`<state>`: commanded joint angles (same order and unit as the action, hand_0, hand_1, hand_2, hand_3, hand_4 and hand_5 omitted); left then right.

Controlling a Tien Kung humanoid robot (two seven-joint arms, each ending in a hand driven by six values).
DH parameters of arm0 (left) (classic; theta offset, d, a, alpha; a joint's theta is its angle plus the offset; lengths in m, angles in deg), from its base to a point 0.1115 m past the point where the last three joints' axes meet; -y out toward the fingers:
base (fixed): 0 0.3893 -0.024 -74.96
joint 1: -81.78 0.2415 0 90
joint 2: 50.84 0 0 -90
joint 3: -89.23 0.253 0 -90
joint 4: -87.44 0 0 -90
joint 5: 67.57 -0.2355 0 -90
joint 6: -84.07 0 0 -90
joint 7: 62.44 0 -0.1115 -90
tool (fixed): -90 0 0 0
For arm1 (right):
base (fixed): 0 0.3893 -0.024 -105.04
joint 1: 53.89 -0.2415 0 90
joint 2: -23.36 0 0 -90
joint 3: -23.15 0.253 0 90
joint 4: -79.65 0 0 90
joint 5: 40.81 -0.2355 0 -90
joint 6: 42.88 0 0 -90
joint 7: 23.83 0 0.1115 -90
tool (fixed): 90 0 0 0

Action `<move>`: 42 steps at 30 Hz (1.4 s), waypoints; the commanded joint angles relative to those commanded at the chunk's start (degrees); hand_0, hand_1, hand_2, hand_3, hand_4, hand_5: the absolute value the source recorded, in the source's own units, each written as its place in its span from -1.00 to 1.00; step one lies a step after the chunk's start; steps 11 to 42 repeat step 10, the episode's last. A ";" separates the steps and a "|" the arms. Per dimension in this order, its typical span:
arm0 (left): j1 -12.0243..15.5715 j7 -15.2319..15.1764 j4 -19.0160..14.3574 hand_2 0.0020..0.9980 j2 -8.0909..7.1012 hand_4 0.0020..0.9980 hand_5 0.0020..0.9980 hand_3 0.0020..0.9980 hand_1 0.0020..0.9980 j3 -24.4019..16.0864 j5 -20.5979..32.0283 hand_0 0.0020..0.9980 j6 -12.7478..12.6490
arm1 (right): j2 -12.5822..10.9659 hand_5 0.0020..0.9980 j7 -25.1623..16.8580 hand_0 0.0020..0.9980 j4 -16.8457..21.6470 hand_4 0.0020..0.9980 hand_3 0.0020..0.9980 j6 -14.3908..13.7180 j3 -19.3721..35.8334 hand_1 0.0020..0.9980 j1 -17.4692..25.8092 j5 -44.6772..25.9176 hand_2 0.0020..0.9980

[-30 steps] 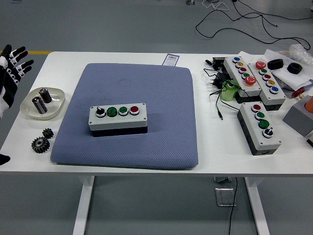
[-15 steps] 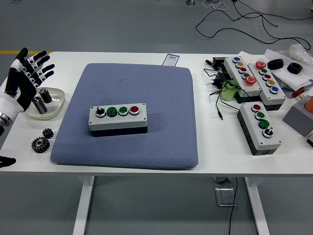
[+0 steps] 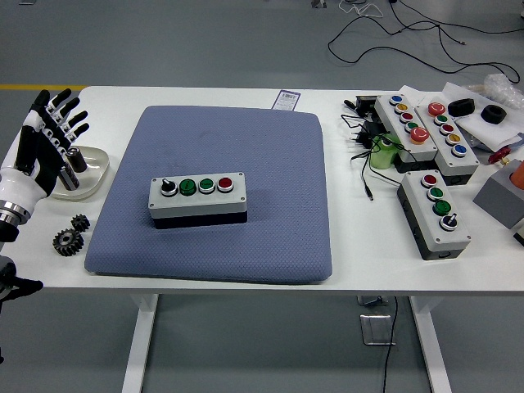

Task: Pick up the button,place it on the desk,press the button,press the button

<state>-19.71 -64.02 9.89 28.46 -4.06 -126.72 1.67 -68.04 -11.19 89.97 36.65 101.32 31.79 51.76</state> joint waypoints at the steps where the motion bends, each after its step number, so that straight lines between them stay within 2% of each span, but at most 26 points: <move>1: 0.56 0.02 -0.48 0.93 0.55 0.50 1.00 0.89 0.84 -0.58 -0.47 0.78 -0.22 | -0.02 -0.66 0.02 0.35 0.00 -0.38 0.25 0.05 -0.25 0.32 0.00 0.03 0.35; 10: 3.22 1.60 -4.20 0.93 2.14 0.49 1.00 0.89 0.84 -3.96 -7.61 0.77 0.78 | -0.07 -0.66 0.18 0.35 0.00 -0.38 0.25 0.48 0.05 0.32 -0.40 2.38 0.35; 42: 3.22 1.60 -4.20 0.93 2.14 0.49 1.00 0.89 0.84 -3.96 -7.61 0.77 0.78 | -0.07 -0.66 0.18 0.35 0.00 -0.38 0.25 0.48 0.05 0.32 -0.40 2.38 0.35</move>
